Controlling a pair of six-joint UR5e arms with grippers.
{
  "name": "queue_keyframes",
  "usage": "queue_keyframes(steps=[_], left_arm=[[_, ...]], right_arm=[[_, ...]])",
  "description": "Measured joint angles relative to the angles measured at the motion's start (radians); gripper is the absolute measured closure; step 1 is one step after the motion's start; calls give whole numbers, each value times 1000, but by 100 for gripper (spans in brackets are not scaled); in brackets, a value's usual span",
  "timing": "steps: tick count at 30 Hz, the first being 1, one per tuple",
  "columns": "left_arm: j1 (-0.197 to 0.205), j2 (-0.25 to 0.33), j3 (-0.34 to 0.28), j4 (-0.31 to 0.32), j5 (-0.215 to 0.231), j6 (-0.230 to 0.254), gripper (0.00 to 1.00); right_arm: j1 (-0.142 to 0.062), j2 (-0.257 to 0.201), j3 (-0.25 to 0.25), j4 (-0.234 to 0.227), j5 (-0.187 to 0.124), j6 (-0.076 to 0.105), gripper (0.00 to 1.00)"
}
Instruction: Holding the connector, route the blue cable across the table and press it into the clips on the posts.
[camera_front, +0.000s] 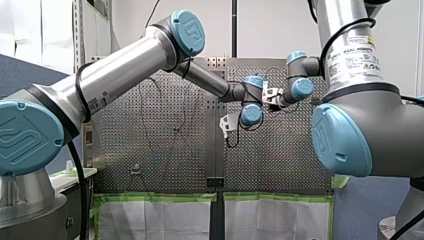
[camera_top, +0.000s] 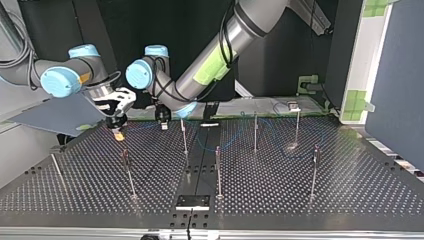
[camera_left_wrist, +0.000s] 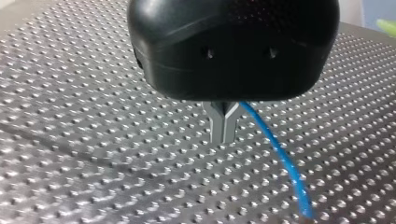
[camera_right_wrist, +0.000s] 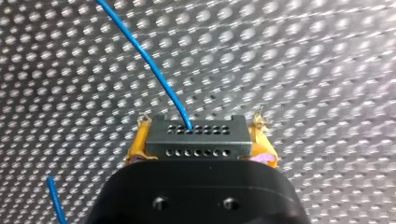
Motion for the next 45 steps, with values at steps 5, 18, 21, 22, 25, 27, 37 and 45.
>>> queue_keyframes(steps=[5,18,21,22,25,27,37,45], left_arm=[[-9,37,0,-36,-36,-1,100],[-24,119,0,-59,-116,-1,100],[-28,121,0,-60,-117,-1,100],[-29,122,0,-60,-118,-1,100],[-33,131,0,-59,-118,-1,100],[-35,140,0,-57,-117,0,100],[-37,158,30,-37,-108,19,100],[-37,159,67,-21,-92,32,100]], right_arm=[[1,-33,-3,15,-13,4,100],[5,-90,-40,83,-18,6,100],[4,-103,-48,93,-18,7,100],[5,-106,-53,99,-19,7,100],[6,-115,-68,114,-19,7,100],[5,-122,-77,122,-20,8,100],[6,-149,-119,154,-32,10,100],[6,-156,-126,158,-45,12,100]])
